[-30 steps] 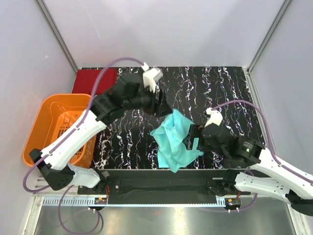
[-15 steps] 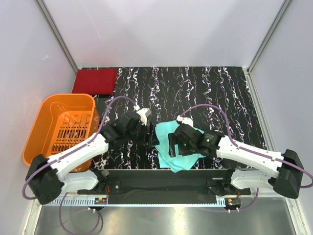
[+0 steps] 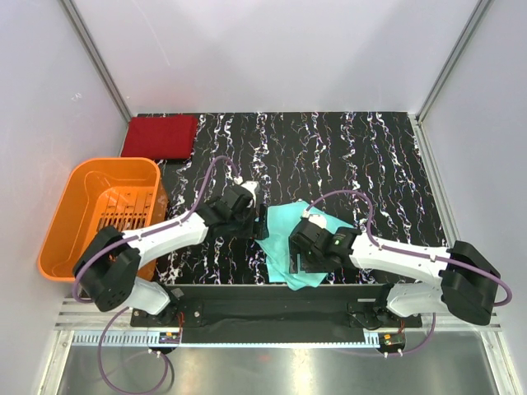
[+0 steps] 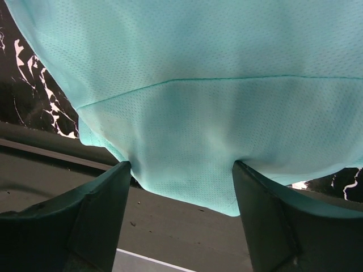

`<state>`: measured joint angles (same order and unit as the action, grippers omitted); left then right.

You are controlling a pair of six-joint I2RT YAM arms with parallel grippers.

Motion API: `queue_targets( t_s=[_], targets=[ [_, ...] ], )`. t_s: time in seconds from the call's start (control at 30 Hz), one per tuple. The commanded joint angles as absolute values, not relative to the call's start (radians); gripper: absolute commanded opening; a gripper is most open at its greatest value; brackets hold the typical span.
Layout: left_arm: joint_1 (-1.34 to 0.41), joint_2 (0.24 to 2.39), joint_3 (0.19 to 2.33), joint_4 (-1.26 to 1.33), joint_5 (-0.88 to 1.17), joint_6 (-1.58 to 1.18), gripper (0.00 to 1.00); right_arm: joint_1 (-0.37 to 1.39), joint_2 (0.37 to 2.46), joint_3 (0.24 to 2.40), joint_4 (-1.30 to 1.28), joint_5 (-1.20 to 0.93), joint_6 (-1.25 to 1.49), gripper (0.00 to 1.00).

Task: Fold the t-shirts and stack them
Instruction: Flatten the tshirt out

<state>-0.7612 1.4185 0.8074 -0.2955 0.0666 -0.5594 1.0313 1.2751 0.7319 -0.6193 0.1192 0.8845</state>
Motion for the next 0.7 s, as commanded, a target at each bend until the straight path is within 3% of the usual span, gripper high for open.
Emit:
queue_targets(
  t_s=[0.0,0.13,0.3,0.33,0.47,0.57,0.67],
  targets=[
    [-0.756,1.434,0.827,-0.258,-0.029,-0.52,0.77,1.022,1.276,0.719,-0.566,0.121,0.922,0.78],
    [-0.756,1.473,0.83,-0.255,-0.032,-0.518,0.74,1.022,1.278,0.724,-0.569,0.124,0.923,0.7],
    [-0.755,1.509,0.818,-0.204,-0.006,-0.528,0.65,1.022,1.247,0.712,-0.566,0.13,0.925,0.51],
    [-0.755,1.523,0.819,-0.196,-0.006,-0.528,0.57,1.023,1.246,0.707,-0.563,0.135,0.927,0.5],
    [-0.741,1.529,0.844,-0.213,-0.006,-0.523,0.31,1.023,1.249,0.721,-0.578,0.153,0.923,0.22],
    [-0.741,1.471,0.877,-0.262,-0.006,-0.505,0.27,1.019,1.243,0.745,-0.604,0.187,0.927,0.0],
    [-0.741,1.398,0.929,-0.337,-0.011,-0.473,0.17,1.008,1.2,0.785,-0.666,0.254,0.927,0.0]
  ],
)
